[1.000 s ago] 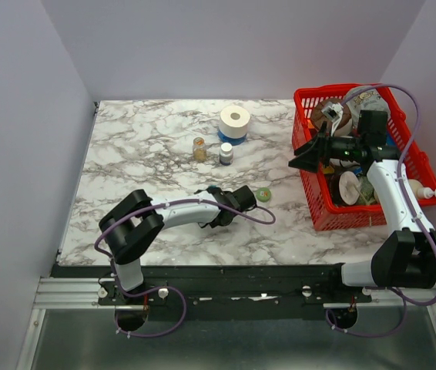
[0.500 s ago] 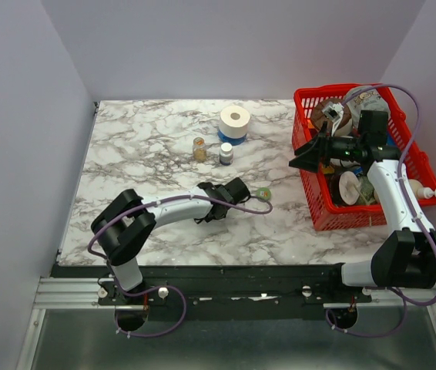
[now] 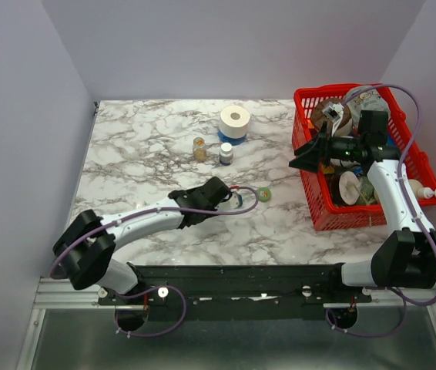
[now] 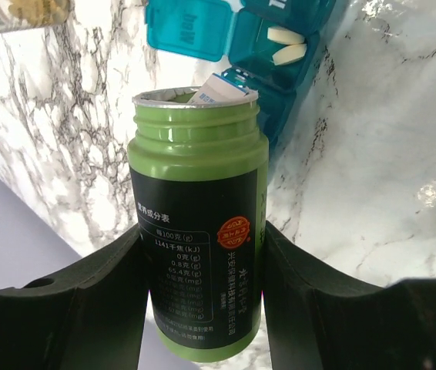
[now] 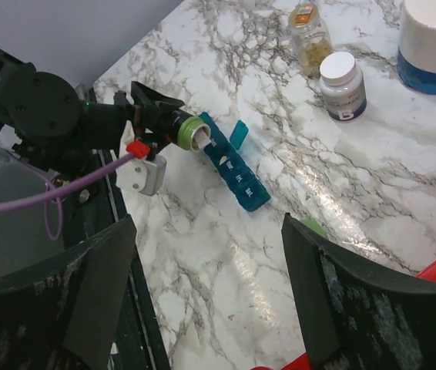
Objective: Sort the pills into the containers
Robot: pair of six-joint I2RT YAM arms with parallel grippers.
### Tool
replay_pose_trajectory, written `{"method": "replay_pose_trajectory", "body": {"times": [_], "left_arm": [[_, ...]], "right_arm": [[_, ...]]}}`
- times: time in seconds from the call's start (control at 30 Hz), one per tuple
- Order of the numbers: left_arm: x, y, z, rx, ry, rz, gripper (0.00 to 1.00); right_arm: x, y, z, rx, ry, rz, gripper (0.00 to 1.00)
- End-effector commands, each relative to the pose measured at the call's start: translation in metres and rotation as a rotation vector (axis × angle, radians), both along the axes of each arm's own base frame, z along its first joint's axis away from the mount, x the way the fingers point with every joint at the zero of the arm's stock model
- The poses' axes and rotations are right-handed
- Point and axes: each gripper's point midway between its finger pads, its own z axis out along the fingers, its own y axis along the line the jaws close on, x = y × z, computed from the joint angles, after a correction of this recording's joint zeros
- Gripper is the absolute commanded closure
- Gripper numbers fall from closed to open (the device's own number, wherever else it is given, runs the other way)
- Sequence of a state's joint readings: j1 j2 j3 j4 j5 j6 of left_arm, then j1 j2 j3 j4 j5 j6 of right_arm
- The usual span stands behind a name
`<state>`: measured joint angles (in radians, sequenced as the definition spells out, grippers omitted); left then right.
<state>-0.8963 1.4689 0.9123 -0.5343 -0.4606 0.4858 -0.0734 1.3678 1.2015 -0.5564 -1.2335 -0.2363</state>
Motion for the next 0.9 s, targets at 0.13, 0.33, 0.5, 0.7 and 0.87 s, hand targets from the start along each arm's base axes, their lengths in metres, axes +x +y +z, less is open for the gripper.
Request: {"method": "replay_pose_trajectory", "body": {"times": [0.13,0.33,0.5,0.7,0.87], "left_arm": [[-0.006,-0.032,0.041,-0.575,-0.117,-0.004,1.00],[-0.024,-0.057,0.095,-1.027,-0.220,-0.151,1.00],[-0.047,-0.060,0.148,-1.355,-0.310,-0.291,1.00],[-0.079,-0.051,0.191,-1.645,-0.349,-0.405,1.00],[-0.101,-0.034,0.211,-1.814,-0.402,-0.457,1.00]], "right_arm": [[-0.008,0.001,0.019,0.002,-0.090,0.032,0.14],[-0.004,-0.001,0.048,-0.121,-0.254,0.008,0.00],[-0.015,0.018,0.061,-0.231,-0.372,0.120,0.00],[-0.033,0.045,0.052,-0.235,-0.488,0.335,0.00],[-0.040,0.079,0.021,-0.363,-0.551,0.484,0.00]]}}
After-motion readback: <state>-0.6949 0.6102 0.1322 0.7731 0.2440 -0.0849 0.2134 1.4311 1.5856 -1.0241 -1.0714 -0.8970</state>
